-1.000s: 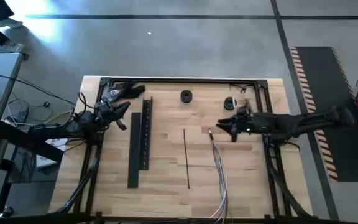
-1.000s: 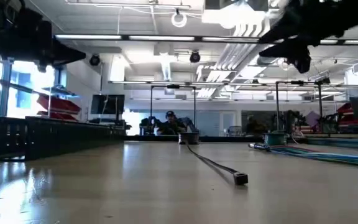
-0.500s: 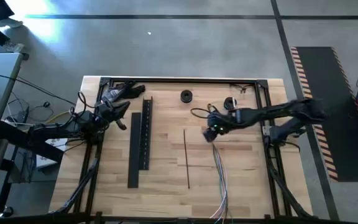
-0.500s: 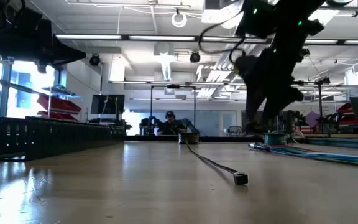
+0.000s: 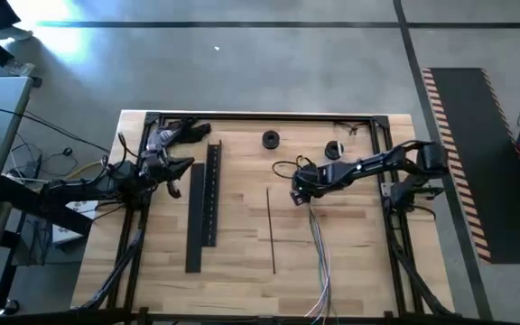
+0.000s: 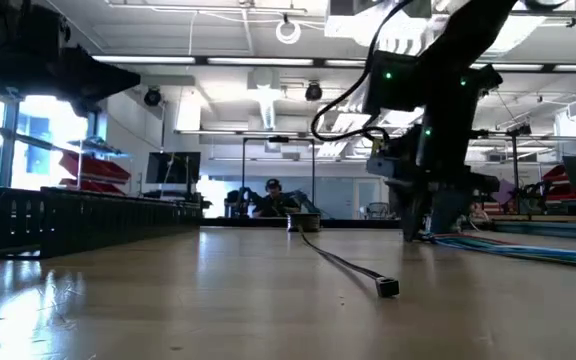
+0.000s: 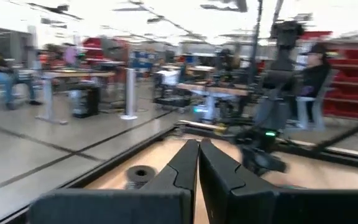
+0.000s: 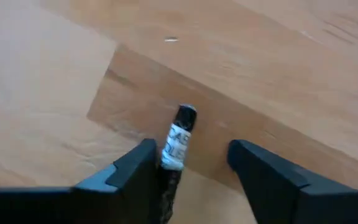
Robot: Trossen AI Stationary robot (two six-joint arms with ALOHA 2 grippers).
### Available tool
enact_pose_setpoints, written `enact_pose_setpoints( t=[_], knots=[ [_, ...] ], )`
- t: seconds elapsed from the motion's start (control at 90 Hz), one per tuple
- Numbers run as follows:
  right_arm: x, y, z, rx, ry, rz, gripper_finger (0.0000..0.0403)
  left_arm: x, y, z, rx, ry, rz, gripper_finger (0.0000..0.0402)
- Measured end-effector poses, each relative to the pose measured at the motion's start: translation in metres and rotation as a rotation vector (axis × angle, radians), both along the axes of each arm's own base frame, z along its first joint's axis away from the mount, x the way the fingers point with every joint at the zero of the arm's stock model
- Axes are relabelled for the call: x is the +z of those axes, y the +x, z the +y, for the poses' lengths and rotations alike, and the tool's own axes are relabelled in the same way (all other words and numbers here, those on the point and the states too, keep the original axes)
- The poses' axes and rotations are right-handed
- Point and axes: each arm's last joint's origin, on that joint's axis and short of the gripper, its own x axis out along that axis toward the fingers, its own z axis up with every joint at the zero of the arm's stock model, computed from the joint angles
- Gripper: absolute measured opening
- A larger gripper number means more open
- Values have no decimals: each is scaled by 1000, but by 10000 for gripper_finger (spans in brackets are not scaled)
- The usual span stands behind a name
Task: Ziptie cables
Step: Wrap the black zip tie on the cable
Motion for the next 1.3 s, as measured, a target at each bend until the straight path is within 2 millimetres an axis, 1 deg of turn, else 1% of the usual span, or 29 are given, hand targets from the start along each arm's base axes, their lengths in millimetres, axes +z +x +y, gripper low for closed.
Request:
enact_pose_setpoints(
  t=[0.167,0.2,0.233,0.278,0.344,0.378,0.478,0.533,0.644,0.711,0.789,0.911,0.967,1.022,1.122,1.222,1.3],
  knots=[
    [0,1,5,8,-16,-8,38,0,1,-2,-87,3,-2,0],
    [1,1,7,19,-17,-18,21,0,1,-3,-100,-9,-7,0],
    [3,2,9,29,-22,-29,13,0,1,-3,-110,-24,-11,0],
    [7,1,12,19,-28,-42,12,0,1,-3,-118,-37,-15,0],
    [17,0,17,13,-41,-79,10,0,1,-3,-130,-40,-15,0],
    [27,1,20,16,-57,-118,7,0,1,-4,-137,-41,-16,0],
    [63,7,27,23,-133,-262,4,0,2,-4,-157,-39,-10,0],
    [84,9,32,39,-194,-325,3,-1,3,-4,-166,-68,-7,0],
    [135,20,45,105,-305,-481,2,-2,6,-4,-164,-113,25,0],
    [165,26,53,163,-365,-558,2,2,8,-4,-163,-115,43,0],
    [196,32,62,235,-442,-617,1,10,10,-4,-175,-118,41,0],
    [239,33,72,304,-555,-691,1,23,15,-7,-266,-174,-15,0],
    [255,31,77,336,-603,-707,1,30,16,-7,-292,-180,-55,0],
    [272,29,82,362,-650,-727,1,37,16,-7,-282,-172,-96,0],
    [298,26,88,395,-730,-787,1,41,16,-7,-281,-144,-98,0],
    [317,26,92,433,-800,-858,0,48,19,-7,-277,-136,-86,2],
    [327,28,92,474,-838,-938,0,57,26,-7,-271,-91,-54,13]
  ],
)
